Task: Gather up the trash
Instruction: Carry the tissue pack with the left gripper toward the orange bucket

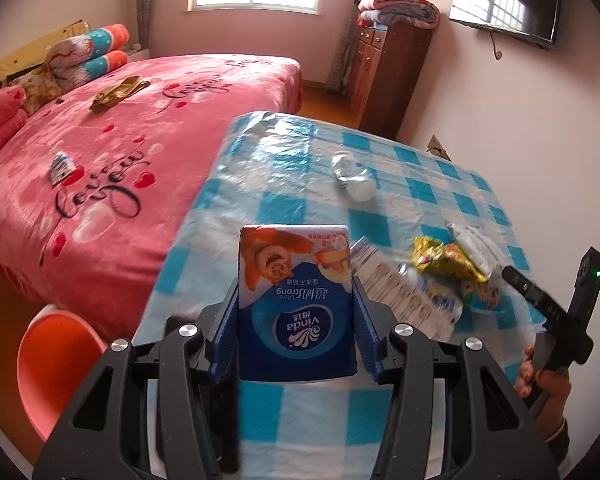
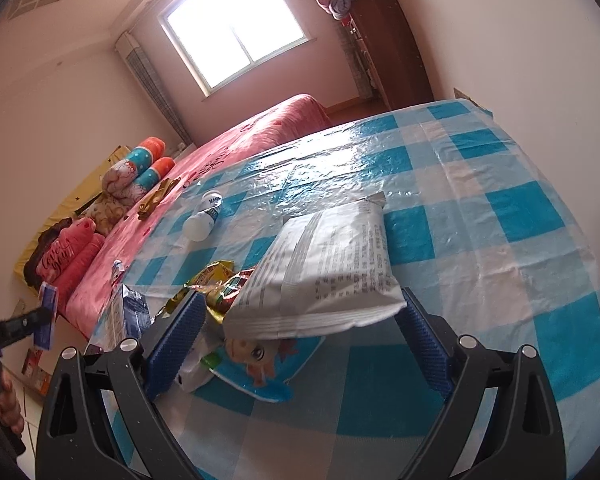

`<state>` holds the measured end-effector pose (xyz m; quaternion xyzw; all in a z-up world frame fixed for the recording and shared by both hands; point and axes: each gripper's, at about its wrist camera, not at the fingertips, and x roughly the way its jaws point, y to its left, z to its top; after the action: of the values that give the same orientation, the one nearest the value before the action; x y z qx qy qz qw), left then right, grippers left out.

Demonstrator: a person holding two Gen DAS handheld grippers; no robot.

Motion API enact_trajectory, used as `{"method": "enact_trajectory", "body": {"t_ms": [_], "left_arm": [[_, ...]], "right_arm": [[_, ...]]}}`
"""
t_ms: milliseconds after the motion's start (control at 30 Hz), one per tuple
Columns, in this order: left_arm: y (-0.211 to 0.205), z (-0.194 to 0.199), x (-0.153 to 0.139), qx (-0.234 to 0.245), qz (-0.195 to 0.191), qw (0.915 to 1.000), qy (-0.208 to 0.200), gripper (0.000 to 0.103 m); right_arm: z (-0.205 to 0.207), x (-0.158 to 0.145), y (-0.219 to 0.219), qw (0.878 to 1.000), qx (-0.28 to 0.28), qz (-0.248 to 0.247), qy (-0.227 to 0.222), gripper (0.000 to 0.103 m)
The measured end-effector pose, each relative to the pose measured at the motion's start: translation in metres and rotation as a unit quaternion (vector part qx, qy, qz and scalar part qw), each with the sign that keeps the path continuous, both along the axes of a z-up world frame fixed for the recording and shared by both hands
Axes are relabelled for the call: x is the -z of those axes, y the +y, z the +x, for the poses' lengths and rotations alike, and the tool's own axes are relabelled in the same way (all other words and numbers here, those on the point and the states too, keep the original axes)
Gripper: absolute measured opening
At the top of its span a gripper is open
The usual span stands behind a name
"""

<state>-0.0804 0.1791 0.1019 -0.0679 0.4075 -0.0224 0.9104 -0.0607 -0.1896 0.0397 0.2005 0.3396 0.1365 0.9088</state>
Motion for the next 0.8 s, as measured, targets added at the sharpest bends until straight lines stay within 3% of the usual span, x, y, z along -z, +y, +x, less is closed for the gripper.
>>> {"method": "enact_trajectory", "body": {"t_ms": [233,400,567,800], "left_arm": [[0.032,-0.032,0.012,-0.007,-0.010,0.9999,0.004,0.052],[0.055,-0.047,0.017,-0.016,-0.013,0.9998,0.001,0.053],[0.076,-0.056,0.021,-0.028,-0.027,0.9993,-0.004,0.053],[0.100,-0.068,0.026,-0.041,-0.035,0.9985,-0.009,0.053]], "right_arm": [[-0.017,-0.002,0.012,1.000,-0.001,-0.014,0.000,0.094],[-0.031,-0.019,0.033,0.999,-0.010,-0.041,-0.026,0.094],[-0.039,-0.037,0.073,0.995,-0.057,-0.073,-0.034,0.094],[-0.033,-0.041,0.148,0.980,-0.130,-0.150,-0.017,0.094]]}}
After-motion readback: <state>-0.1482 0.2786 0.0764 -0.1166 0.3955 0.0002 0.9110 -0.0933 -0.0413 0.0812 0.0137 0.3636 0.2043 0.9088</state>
